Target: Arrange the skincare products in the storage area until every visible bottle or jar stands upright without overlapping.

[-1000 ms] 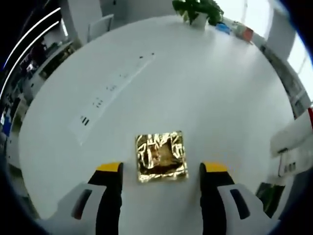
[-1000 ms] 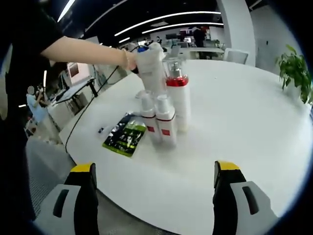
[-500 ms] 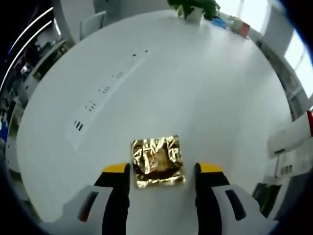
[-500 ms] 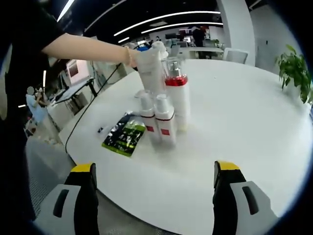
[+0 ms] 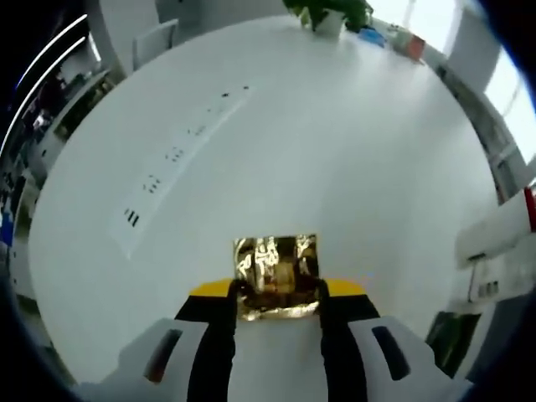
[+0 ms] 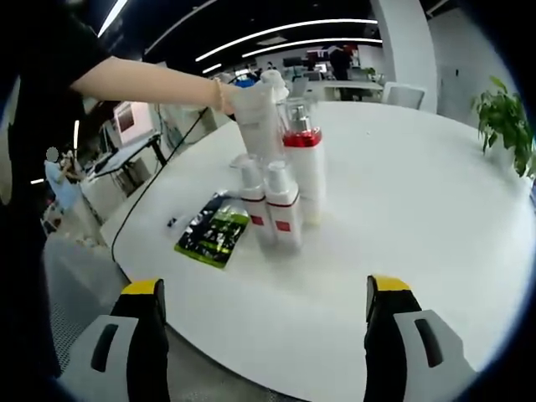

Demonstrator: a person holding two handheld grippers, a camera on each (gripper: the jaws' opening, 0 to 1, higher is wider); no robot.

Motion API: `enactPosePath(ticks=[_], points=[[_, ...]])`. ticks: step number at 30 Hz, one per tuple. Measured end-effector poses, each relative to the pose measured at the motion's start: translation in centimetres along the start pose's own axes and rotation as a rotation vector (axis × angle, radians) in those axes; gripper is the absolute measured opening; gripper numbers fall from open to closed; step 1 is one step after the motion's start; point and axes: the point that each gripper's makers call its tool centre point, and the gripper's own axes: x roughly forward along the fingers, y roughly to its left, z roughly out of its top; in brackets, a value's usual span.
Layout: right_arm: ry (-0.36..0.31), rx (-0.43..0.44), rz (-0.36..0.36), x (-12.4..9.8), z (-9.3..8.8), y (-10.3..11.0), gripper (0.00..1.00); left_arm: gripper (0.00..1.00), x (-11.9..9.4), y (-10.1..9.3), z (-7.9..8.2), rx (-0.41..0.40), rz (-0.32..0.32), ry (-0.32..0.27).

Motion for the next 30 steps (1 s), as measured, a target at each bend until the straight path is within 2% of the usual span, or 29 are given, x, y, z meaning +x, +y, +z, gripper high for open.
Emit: enactPosePath(ticks=[5,9,15,23,30], points=[[0.002,-0.004,0.004,0.0,0.0,0.1,0.99,0.39,-1.3,-1.3,0.0,0.01,0.01,-0.013],[0.002,-0.008,0.008,0.0,-0.1,0.1,0.99,0.39,-1.9,-0.7,-0.1,0.031,0.01,-0.007],[-0.001,-0.016,0.013,0.1,0.0,0.2,0.99,0.39,-3.8,-1.7,-1.2,0.079,0.019,0.02],[0.004,-0.033,0.024,0.1,0.0,0.6,0.99,0.39,-4.5,-1.0,-2.5,0.125,-0.003,0.043],[0.011,-0.044,0.034,0.2,-0.1,0.9,0.99,0.39,-5.6,-2.0,-4.2,0.155,-0.006,0.065]])
